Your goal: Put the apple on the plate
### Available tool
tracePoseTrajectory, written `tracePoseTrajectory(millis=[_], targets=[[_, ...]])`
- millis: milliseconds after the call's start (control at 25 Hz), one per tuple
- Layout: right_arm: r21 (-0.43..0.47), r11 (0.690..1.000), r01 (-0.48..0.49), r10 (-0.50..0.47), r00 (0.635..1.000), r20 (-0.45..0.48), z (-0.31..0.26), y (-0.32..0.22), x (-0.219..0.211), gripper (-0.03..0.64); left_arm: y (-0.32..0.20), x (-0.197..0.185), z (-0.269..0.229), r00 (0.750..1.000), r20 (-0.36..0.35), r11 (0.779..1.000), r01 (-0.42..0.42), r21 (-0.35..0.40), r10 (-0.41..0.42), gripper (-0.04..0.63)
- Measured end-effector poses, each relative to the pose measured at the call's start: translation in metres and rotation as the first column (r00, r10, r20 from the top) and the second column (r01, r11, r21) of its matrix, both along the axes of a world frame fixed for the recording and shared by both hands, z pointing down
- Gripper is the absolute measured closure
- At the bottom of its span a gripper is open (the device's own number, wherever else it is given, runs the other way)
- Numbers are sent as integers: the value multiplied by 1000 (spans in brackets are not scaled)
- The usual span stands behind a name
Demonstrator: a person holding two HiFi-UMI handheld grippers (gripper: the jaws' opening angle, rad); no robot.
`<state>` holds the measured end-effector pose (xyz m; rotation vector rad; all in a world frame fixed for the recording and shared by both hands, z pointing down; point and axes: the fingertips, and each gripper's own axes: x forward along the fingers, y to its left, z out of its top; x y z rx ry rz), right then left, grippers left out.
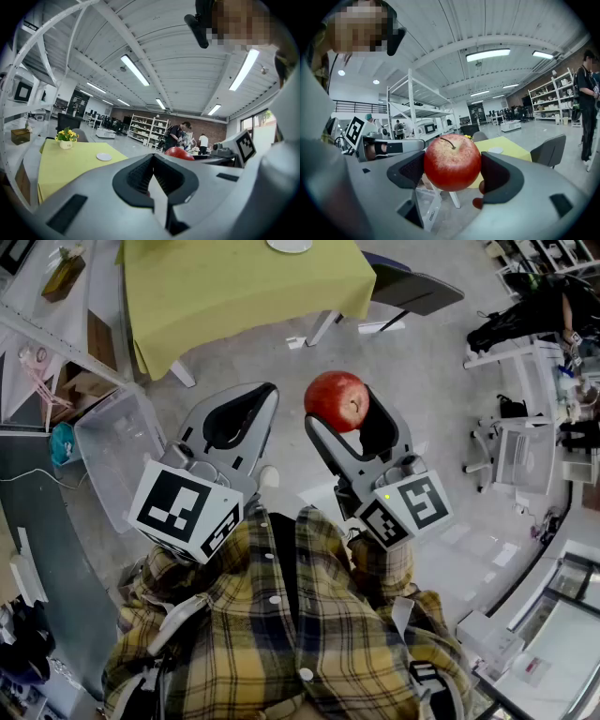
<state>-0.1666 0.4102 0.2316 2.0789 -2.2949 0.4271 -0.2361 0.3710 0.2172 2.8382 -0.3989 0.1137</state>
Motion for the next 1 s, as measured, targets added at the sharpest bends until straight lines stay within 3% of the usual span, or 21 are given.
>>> tracePoseTrajectory(millis=[600, 1000], targets=[[33, 999, -13, 12, 1000, 25, -5, -3, 20, 245, -4, 10, -8, 1000, -13, 999, 28, 21, -28, 588], [22, 1000, 3, -4, 999, 36, 8, 19, 37, 245, 9, 7, -5, 995, -19, 994, 103, 34, -103, 588]])
